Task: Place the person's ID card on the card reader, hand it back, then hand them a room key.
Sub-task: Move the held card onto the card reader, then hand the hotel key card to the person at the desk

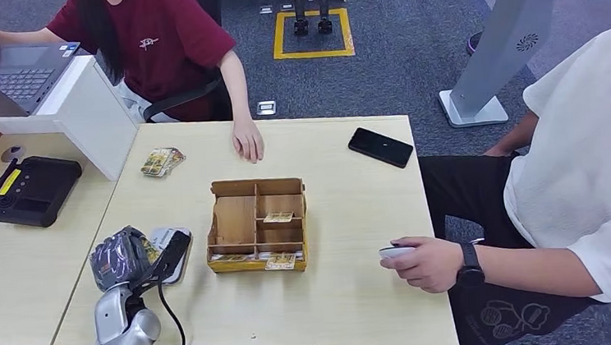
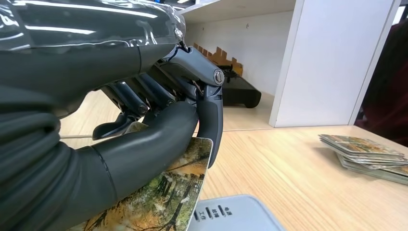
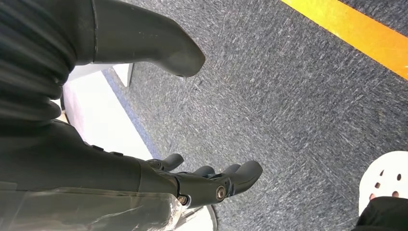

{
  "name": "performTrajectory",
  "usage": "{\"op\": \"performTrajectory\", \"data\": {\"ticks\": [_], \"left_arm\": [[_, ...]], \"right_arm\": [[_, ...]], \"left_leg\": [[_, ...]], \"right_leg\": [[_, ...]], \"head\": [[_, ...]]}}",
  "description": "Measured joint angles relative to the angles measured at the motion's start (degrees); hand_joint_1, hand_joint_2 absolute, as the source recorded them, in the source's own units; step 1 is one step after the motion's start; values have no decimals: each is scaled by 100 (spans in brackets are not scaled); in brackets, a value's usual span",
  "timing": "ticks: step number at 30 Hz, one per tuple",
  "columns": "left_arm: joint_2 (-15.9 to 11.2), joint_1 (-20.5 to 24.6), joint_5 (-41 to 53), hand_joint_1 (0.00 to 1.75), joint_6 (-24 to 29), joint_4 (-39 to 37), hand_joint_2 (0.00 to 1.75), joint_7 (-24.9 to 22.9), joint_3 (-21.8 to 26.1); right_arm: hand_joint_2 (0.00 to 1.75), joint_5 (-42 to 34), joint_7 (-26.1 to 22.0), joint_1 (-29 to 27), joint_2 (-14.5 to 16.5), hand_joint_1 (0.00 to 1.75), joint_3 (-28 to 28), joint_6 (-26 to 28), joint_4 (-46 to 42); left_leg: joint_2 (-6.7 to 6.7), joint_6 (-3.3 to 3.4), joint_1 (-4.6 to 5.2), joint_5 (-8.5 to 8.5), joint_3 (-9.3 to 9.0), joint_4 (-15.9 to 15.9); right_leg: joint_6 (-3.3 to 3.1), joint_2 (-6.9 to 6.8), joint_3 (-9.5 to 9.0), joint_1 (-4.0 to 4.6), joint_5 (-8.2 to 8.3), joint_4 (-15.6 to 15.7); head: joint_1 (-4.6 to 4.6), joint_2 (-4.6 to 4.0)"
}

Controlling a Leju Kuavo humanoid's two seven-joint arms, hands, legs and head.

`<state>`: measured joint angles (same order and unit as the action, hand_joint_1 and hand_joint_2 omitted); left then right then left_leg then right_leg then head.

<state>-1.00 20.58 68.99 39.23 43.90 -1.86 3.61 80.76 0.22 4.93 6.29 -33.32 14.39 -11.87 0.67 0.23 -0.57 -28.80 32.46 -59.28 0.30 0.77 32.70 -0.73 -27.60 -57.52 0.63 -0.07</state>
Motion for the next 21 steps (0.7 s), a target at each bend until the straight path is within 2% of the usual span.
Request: {"op": "performTrajectory", "data": {"ticks": [15, 17, 21], "left_arm": [[119, 16, -57, 175, 0, -67, 175, 352, 358], [151, 34, -616, 175, -27, -60, 175, 742, 392], [216, 55, -2351, 175, -296, 268, 175, 1597, 397]], "right_arm": [[175, -15, -21, 1, 7, 0, 5, 4, -2], [175, -23, -31, 0, 7, 0, 5, 14, -2], [175, -45, -56, -7, 7, 0, 5, 25, -2]], "left_leg": [[0, 0, 0, 0, -1, 0], [0, 0, 0, 0, -1, 0], [0, 0, -1, 1, -1, -1]], "right_leg": [[0, 0, 0, 0, 0, 0], [0, 0, 0, 0, 0, 0], [0, 1, 1, 1, 1, 0]], "head": [[0, 0], [0, 0], [0, 0]]}}
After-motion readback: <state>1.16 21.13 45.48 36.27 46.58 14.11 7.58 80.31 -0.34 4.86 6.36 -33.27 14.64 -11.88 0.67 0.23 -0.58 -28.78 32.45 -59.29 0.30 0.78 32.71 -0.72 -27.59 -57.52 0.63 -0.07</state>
